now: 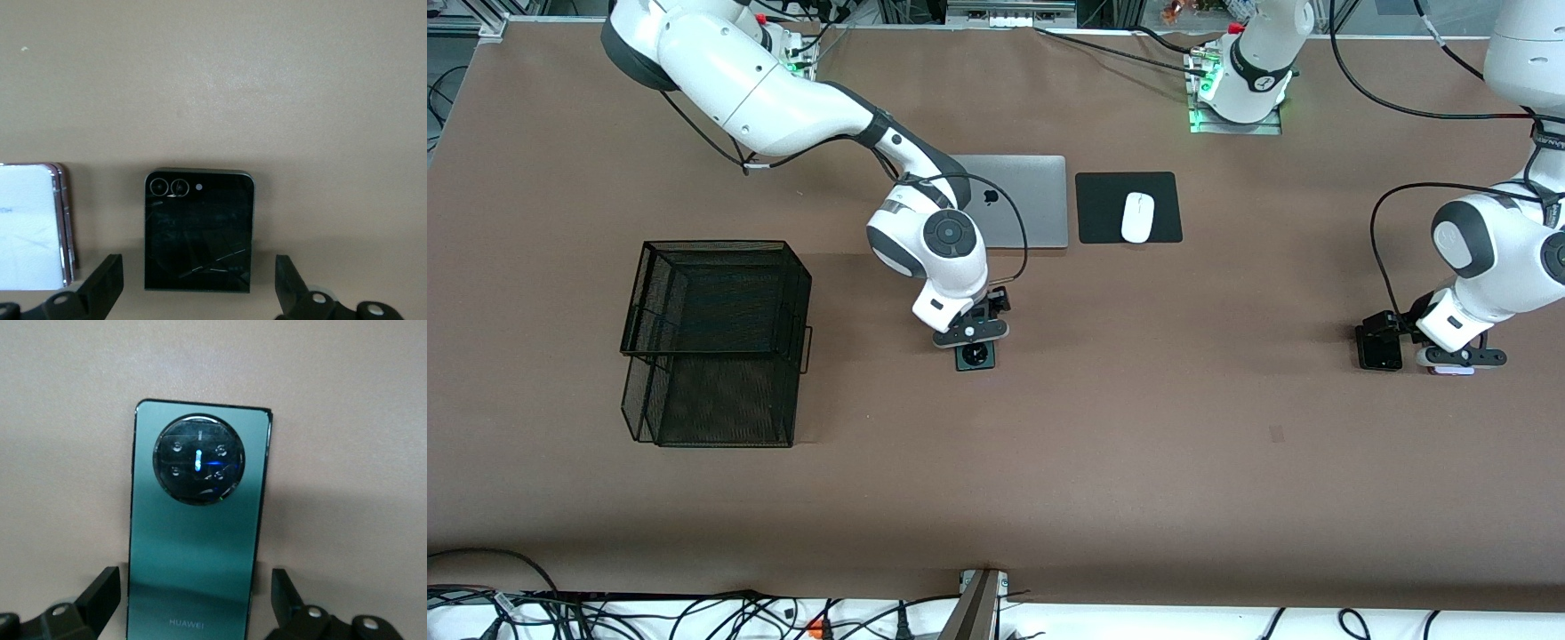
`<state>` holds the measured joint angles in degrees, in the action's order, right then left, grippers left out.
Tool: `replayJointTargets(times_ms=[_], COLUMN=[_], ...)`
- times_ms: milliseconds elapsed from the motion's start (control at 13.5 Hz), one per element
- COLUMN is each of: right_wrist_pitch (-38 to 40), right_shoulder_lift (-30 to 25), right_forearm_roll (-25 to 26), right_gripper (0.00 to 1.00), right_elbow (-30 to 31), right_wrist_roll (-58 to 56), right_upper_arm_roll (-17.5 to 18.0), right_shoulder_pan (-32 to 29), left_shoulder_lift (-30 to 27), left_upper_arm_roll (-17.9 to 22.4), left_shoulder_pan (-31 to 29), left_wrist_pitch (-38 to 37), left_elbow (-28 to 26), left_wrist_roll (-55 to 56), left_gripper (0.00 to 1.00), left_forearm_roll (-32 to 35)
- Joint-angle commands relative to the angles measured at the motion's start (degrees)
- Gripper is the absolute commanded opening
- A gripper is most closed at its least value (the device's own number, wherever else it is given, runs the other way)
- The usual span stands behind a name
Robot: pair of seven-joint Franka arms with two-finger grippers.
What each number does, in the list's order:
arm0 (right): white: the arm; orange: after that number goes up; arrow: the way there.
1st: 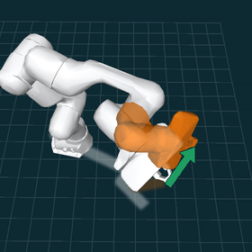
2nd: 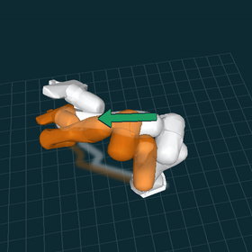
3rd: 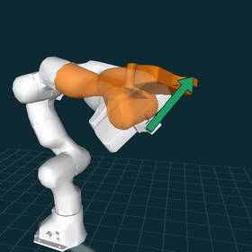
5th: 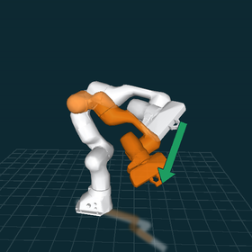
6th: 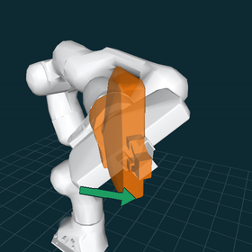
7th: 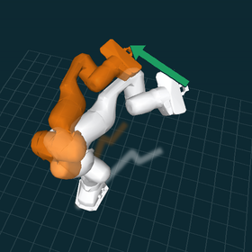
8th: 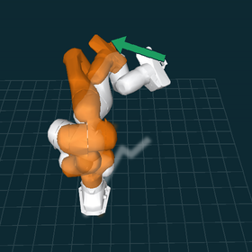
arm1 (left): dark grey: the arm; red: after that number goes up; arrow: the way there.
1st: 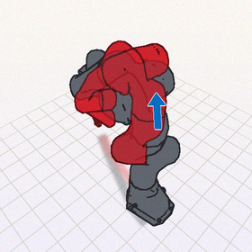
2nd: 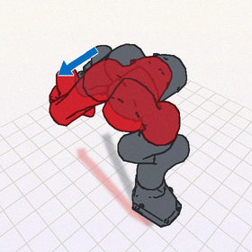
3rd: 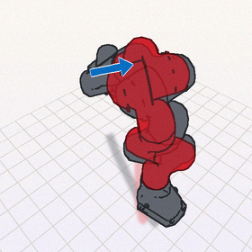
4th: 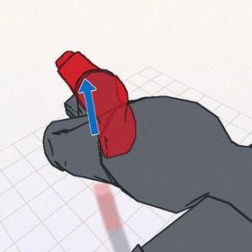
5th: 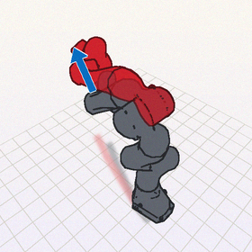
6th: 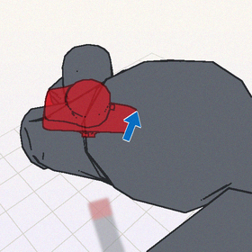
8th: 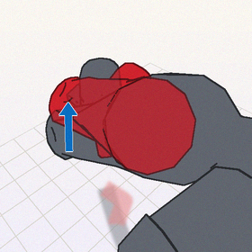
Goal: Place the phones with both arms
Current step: 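Grasp the green phone with the right gripper while the left grasps the flip phone, then lower the green phone into the mesh basket with the right gripper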
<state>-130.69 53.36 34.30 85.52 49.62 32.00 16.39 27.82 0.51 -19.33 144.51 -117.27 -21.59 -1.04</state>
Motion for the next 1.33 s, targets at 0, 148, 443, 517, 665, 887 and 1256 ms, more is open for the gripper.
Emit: replayJointTargets(times_ms=[0, 148, 443, 517, 665, 887, 1256], right_wrist_pitch=[-1.1, -1.3, -1.3, -1.3, -1.2, -0.7, 8.3], right_shoulder_lift=[1.3, 1.7, 2.2, 2.2, 2.1, 1.5, -8.8], right_forearm_roll=[1.5, 1.9, 4.7, 5.4, 6.4, 6.3, 1.8], right_gripper=[1.00, 1.00, 0.99, 0.93, 0.43, 0.14, 0.11], right_elbow=[-1.3, -1.3, -1.2, -1.2, -1.3, -1.6, -1.7], right_wrist_roll=[0.8, 0.8, 0.9, 0.8, 0.7, 0.3, -0.9], right_upper_arm_roll=[0.1, 0.1, 0.1, 0.0, 0.0, 0.0, -0.1], right_shoulder_pan=[0.6, 0.7, 0.8, 0.8, 0.7, 0.2, -4.6], left_shoulder_lift=[0.9, 1.6, 3.1, 3.6, 3.9, 4.9, 5.1], left_upper_arm_roll=[-0.4, -0.4, -0.4, -0.4, -0.4, -0.4, -0.3], left_shoulder_pan=[0.2, 0.2, 0.2, 0.1, 0.2, 0.3, 0.2], left_wrist_pitch=[2.2, 2.6, 2.7, 2.6, 2.7, 4.0, 4.2], left_elbow=[-0.2, 0.1, 1.6, 2.0, 2.6, 2.9, 3.5], left_wrist_roll=[-1.2, -1.3, -4.2, -4.5, -4.6, -4.6, -5.8], left_gripper=[1.00, 1.00, 1.00, 1.00, 1.00, 1.00, 0.98], left_forearm_roll=[-0.9, -0.5, -0.4, -0.5, -0.4, -0.4, 0.8])
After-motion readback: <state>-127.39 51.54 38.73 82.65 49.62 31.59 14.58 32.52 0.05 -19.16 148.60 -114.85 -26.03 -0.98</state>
